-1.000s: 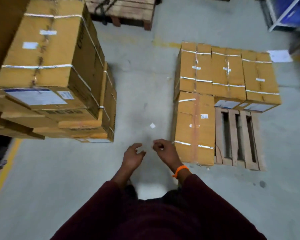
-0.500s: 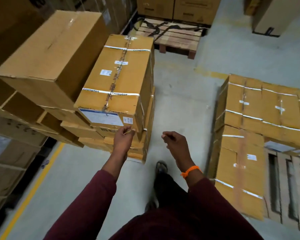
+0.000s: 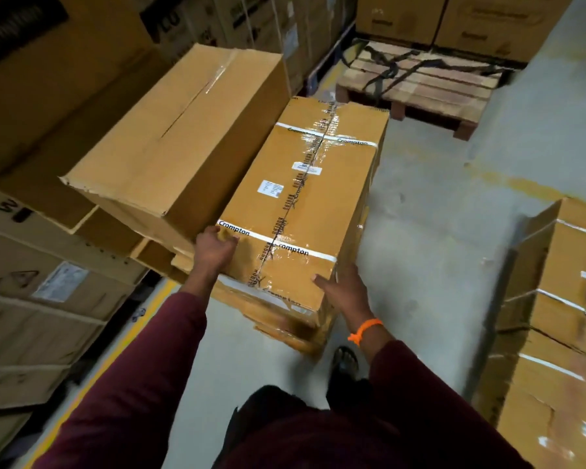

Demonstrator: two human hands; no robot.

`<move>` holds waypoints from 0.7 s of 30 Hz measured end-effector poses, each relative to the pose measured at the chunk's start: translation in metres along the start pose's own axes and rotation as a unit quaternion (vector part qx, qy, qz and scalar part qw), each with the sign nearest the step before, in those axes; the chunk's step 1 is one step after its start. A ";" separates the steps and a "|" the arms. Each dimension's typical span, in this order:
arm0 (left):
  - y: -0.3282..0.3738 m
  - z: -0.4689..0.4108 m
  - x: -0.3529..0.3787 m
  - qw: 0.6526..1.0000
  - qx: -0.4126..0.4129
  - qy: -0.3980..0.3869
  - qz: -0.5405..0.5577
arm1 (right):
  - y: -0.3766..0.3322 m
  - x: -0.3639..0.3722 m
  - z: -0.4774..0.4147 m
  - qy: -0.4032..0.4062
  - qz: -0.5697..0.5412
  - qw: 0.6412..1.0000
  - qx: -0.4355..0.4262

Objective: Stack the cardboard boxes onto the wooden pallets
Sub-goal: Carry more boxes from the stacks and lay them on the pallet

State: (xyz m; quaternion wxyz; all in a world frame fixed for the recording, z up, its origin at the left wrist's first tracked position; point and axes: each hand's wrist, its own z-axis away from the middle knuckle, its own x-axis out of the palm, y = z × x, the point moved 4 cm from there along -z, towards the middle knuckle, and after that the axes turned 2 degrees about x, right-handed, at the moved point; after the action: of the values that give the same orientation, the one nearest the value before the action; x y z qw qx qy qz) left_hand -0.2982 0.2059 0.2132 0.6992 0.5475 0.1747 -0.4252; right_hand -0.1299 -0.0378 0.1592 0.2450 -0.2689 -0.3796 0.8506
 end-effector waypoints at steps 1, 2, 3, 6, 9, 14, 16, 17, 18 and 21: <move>-0.006 -0.010 -0.001 1.000 -0.007 -0.008 -0.019 | 0.002 -0.006 -0.002 -0.008 0.014 1.000 0.008; -0.013 -0.020 -0.003 0.999 -0.015 -0.011 -0.035 | 0.003 -0.011 -0.003 -0.016 0.026 1.000 0.008; -0.016 -0.027 -0.004 0.999 -0.015 -0.014 -0.046 | 0.002 -0.017 -0.004 -0.020 0.038 0.999 -0.002; -0.012 -0.030 -0.004 0.997 -0.006 -0.053 -0.061 | -0.001 -0.029 -0.007 -0.028 0.026 0.999 -0.024; -0.006 -0.026 0.008 0.992 0.017 -0.121 -0.046 | 0.004 -0.025 -0.009 -0.062 -0.081 0.995 -0.006; -0.006 -0.005 0.010 0.987 0.073 -0.134 0.043 | 0.000 -0.030 0.004 0.030 -0.130 0.990 0.037; -0.006 0.008 0.011 0.982 0.099 -0.138 0.087 | -0.005 -0.039 0.012 0.126 -0.150 0.979 0.048; -0.005 0.013 0.012 0.978 0.119 -0.137 0.101 | -0.005 -0.045 0.016 0.176 -0.141 0.973 0.052; 0.000 0.020 0.012 0.974 0.141 -0.139 0.110 | -0.006 -0.051 0.020 0.217 -0.121 0.967 0.058; 0.018 0.044 0.010 0.960 0.197 -0.152 0.129 | 0.003 -0.069 0.038 0.266 -0.066 0.959 0.078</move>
State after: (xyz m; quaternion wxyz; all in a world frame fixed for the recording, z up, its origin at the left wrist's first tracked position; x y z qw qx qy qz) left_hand -0.2881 0.1620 0.2323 0.6447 0.6214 -0.0925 -0.4355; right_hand -0.1040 -0.1015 0.1971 0.4129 -0.4398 -0.2506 0.7571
